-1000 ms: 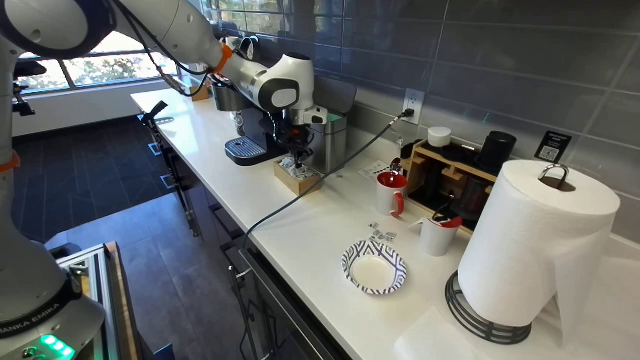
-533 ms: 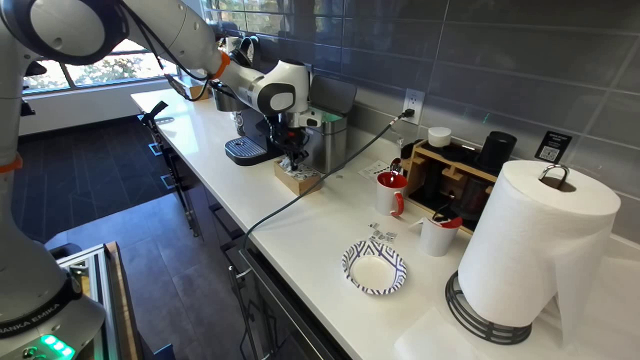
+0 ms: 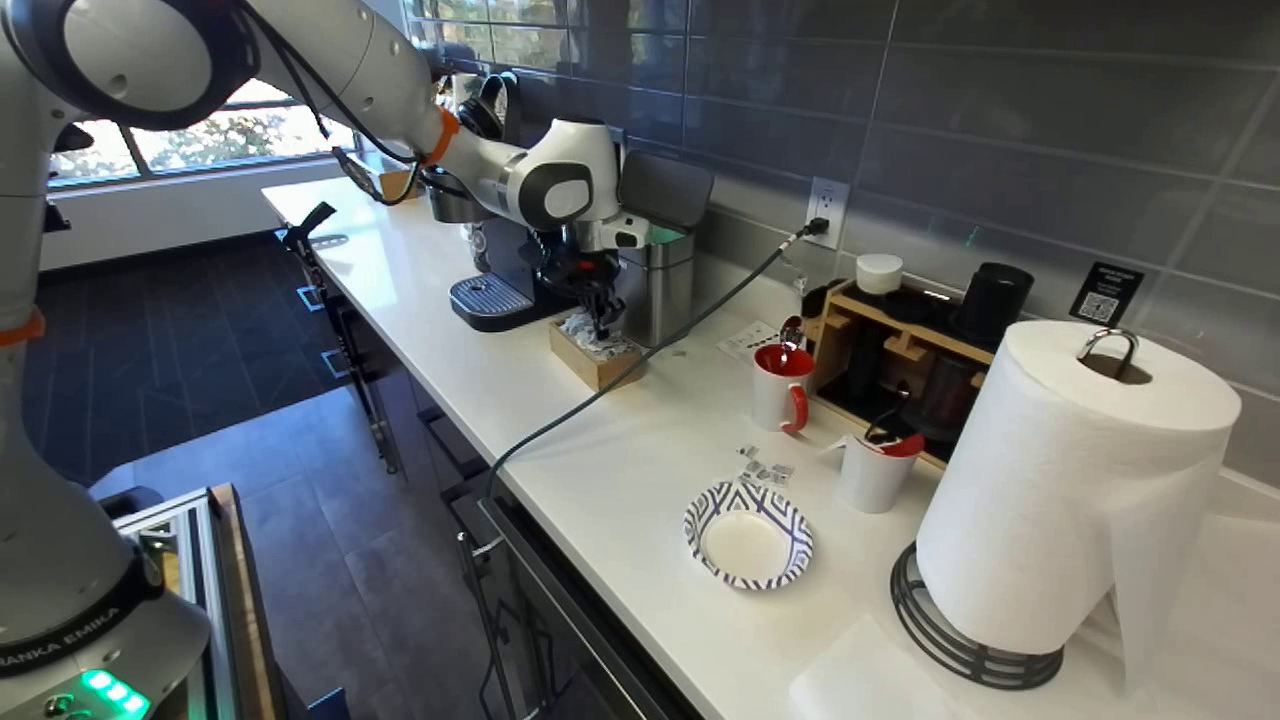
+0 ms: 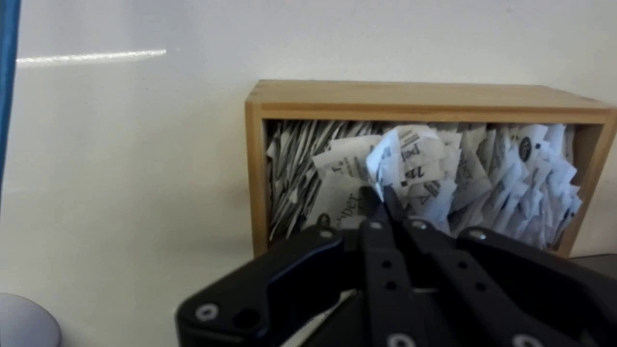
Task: Place some white sachets in the wooden box.
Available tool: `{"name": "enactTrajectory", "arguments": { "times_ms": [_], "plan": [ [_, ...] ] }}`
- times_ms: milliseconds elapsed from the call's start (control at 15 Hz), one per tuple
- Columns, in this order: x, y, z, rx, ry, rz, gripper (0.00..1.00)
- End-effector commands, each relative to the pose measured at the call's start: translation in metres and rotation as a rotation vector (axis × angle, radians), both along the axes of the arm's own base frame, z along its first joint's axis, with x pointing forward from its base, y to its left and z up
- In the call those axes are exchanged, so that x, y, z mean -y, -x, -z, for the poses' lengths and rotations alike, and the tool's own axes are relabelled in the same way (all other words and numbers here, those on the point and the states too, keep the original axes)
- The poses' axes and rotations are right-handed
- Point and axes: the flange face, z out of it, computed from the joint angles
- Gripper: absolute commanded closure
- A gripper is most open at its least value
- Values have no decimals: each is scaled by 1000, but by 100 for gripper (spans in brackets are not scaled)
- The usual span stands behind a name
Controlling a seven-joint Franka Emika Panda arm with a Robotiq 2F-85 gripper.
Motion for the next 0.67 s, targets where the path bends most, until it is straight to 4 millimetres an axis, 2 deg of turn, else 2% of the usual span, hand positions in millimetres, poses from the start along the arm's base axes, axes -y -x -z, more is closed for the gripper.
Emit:
{"name": "enactTrajectory", "arguments": {
  "times_ms": [0,267,600],
  "plan": [
    [7,-6,-1,32,16,61,99],
    [13,-5,2,-10,32,84,99],
    [3,2,8,-91,21,43,99]
  ]
}}
